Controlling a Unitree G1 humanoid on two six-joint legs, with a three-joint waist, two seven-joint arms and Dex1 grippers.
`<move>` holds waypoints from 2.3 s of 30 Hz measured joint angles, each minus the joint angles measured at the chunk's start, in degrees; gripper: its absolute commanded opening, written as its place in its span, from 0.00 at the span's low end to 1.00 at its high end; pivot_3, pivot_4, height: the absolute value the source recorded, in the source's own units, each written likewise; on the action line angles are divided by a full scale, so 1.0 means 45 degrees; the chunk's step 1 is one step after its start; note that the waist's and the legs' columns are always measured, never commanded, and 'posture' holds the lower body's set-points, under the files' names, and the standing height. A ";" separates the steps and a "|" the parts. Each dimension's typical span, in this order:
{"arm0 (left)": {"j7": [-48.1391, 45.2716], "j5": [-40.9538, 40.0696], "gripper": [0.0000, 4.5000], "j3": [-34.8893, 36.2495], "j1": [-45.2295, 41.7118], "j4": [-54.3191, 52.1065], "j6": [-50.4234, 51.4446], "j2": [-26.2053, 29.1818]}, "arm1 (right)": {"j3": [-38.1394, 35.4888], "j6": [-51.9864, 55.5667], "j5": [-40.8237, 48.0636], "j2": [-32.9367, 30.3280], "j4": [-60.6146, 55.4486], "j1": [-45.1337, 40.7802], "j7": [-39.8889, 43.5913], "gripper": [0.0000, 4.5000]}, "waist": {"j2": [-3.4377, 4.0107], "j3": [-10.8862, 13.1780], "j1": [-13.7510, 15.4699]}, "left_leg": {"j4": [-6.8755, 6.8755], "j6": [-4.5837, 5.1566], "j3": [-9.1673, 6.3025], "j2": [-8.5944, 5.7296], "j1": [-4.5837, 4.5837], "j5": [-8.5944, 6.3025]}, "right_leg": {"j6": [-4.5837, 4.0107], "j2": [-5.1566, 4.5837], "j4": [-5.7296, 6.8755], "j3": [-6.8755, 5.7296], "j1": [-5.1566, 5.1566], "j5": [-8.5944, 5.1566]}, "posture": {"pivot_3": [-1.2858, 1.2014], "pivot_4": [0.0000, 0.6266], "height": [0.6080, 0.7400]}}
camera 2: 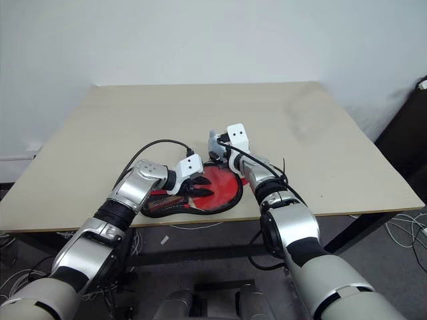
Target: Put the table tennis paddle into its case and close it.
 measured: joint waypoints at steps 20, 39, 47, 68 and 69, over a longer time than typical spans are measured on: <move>-0.0034 -0.0013 0.40 -0.0059 0.0142 -0.0648 0.0249 -0.0001 | -0.0775 0.0007 -0.0329 0.0216 0.0312 -0.0071 -0.0653 0.76 | 0.0017 -0.0010 -0.0001 | -0.0133 -0.0019 -0.0013 0.0000 -0.0047 -0.0029 | 0.0000 -0.0010 -0.0164 -0.0018 -0.0004 -0.0002 | 0.52 0.00 1.00; -0.0084 0.0057 0.33 -0.0317 -0.0020 -0.0579 0.0275 0.0012 | -0.1380 0.0008 -0.0196 0.0168 0.0309 0.0046 -0.0545 0.01 | 0.0022 -0.0014 0.0003 | -0.0120 -0.0017 -0.0020 -0.0008 -0.0059 -0.0033 | 0.0001 -0.0014 -0.0167 -0.0026 0.0000 -0.0002 | 0.52 0.00 1.00; -0.0287 0.0123 0.00 -0.0535 -0.0499 -0.0090 0.0639 -0.0169 | -0.1439 0.0008 -0.0190 0.0155 0.0269 0.0109 -0.0608 0.01 | 0.0028 -0.0018 0.0001 | -0.0106 -0.0013 -0.0029 -0.0013 -0.0057 -0.0035 | 0.0001 -0.0017 -0.0157 -0.0036 0.0006 -0.0002 | 0.52 0.00 1.00; -0.0910 0.0414 0.00 -0.0912 -0.0688 -0.0490 0.1636 -0.0139 | -0.1547 0.1280 0.0337 -0.0997 -0.0844 0.0625 0.0217 0.01 | 0.0059 -0.0037 0.0024 | -0.0092 -0.0008 -0.0041 -0.0019 -0.0054 -0.0037 | 0.0001 -0.0024 -0.0157 -0.0052 0.0030 -0.0002 | 0.52 0.00 1.00; -0.0925 0.0409 0.00 -0.0884 -0.0689 -0.0495 0.1729 -0.0168 | -0.1462 0.1407 0.0300 -0.1259 -0.1147 0.0867 0.0343 0.01 | 0.0060 -0.0039 0.0025 | -0.0088 -0.0002 -0.0040 -0.0020 -0.0053 -0.0040 | 0.0002 -0.0025 -0.0159 -0.0051 0.0035 -0.0003 | 0.52 0.00 1.00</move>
